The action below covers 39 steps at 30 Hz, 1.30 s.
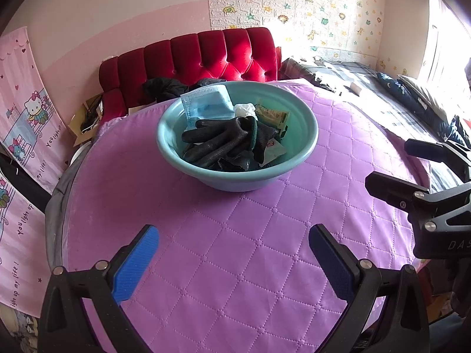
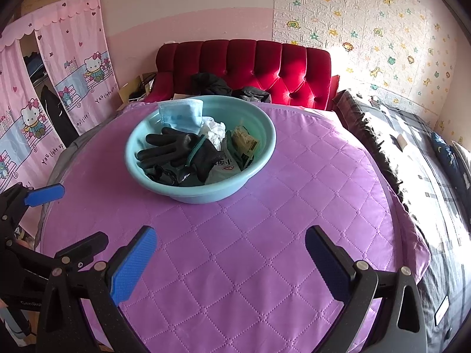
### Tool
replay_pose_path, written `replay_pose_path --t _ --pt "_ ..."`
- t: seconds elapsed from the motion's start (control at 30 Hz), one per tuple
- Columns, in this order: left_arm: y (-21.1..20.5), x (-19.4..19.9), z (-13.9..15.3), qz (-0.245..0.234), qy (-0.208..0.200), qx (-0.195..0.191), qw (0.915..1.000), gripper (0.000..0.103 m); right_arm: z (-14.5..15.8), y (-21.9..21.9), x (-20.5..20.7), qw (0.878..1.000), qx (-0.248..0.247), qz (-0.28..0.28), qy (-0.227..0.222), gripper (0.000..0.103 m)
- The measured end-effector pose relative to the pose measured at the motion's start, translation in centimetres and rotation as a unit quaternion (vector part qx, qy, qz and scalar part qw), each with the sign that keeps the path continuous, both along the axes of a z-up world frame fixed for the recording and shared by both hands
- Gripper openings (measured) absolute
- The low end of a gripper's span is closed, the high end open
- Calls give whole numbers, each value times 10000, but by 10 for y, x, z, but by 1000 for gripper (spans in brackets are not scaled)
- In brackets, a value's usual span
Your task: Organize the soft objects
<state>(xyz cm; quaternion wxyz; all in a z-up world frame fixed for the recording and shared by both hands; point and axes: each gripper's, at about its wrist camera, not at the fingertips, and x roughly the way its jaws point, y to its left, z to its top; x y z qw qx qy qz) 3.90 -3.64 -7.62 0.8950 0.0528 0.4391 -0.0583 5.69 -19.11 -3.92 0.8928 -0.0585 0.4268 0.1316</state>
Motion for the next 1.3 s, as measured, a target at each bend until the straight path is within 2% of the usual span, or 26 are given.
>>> replay_pose_path --t 0.73,1.3 --pt "-2 1 -1 -61 -1 91 9999 103 -4 2 0 10000 22 -19 84 103" --pt "1 3 -4 -98 27 46 9999 103 -1 6 -3 10000 -20 27 -24 103"
